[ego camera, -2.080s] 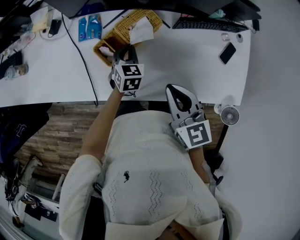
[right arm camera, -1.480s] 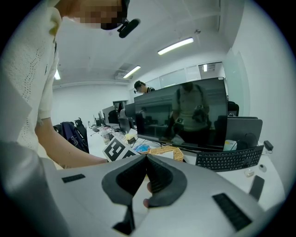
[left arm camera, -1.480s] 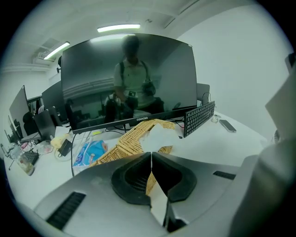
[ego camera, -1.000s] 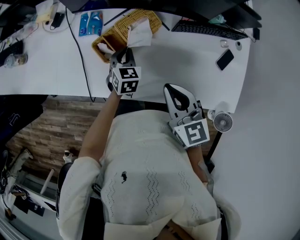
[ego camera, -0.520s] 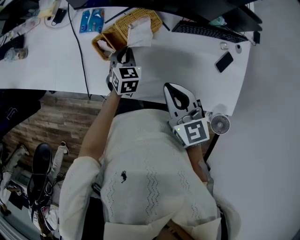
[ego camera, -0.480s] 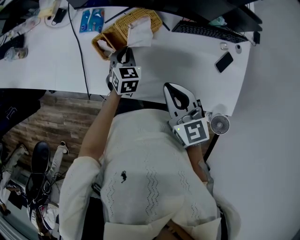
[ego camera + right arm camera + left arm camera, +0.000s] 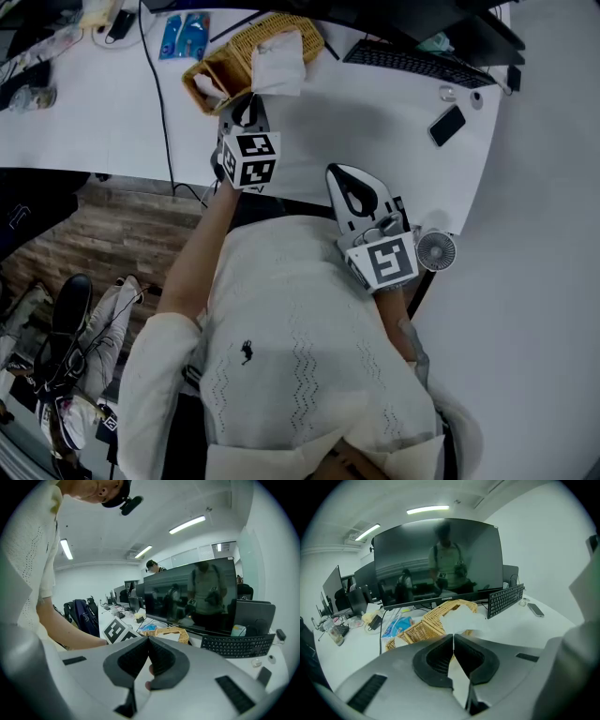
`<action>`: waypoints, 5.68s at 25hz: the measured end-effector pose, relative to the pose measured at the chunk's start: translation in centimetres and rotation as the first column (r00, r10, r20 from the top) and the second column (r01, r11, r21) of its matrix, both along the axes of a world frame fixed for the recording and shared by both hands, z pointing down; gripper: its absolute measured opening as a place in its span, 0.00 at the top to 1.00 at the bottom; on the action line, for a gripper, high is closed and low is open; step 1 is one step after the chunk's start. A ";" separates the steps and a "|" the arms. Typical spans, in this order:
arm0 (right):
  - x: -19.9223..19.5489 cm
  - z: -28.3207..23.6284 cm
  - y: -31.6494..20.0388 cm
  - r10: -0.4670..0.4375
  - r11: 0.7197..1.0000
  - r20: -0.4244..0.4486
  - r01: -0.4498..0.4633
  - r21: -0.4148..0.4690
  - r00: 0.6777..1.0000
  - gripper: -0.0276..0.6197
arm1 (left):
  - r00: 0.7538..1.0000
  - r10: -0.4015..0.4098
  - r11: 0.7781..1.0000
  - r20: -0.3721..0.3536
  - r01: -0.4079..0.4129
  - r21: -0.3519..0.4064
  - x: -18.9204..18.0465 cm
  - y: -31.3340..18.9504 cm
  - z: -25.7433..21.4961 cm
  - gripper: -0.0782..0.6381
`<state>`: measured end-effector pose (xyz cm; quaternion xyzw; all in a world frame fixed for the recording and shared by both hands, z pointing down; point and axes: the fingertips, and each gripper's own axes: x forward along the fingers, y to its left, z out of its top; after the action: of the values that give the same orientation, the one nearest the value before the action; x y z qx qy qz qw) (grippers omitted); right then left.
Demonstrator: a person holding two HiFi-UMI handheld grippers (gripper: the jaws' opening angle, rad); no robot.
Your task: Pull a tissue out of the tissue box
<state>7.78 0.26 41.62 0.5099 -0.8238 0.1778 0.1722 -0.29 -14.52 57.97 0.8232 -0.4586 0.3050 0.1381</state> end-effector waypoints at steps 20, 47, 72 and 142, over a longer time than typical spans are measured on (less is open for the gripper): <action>-0.3 0.0 0.6 -0.046 0.999 -0.003 0.046 0.003 0.999 0.96 | 0.999 -0.039 0.999 -0.004 0.039 0.001 -0.9 1.4 -0.2 0.87; -1.2 1.0 0.4 -0.093 0.996 0.005 0.093 0.001 0.996 0.96 | 0.999 -0.039 0.999 -0.013 0.039 -0.019 -2.1 4.2 -0.2 0.87; -3.8 3.1 -1.9 0.002 0.998 0.019 -0.001 -0.064 1.000 0.96 | 0.990 0.083 0.994 -0.116 -0.090 -0.056 -5.2 6.6 -2.2 0.87; -0.8 -10.3 -4.1 0.179 0.950 0.030 -0.181 0.254 0.983 0.96 | 0.923 0.194 0.937 -0.332 -0.074 0.342 -7.4 1.8 -23.8 0.87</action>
<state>6.99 -3.88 31.36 0.6003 -0.7905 0.0868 0.0854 -7.69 -12.70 34.14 0.9061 -0.4110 0.0782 0.0620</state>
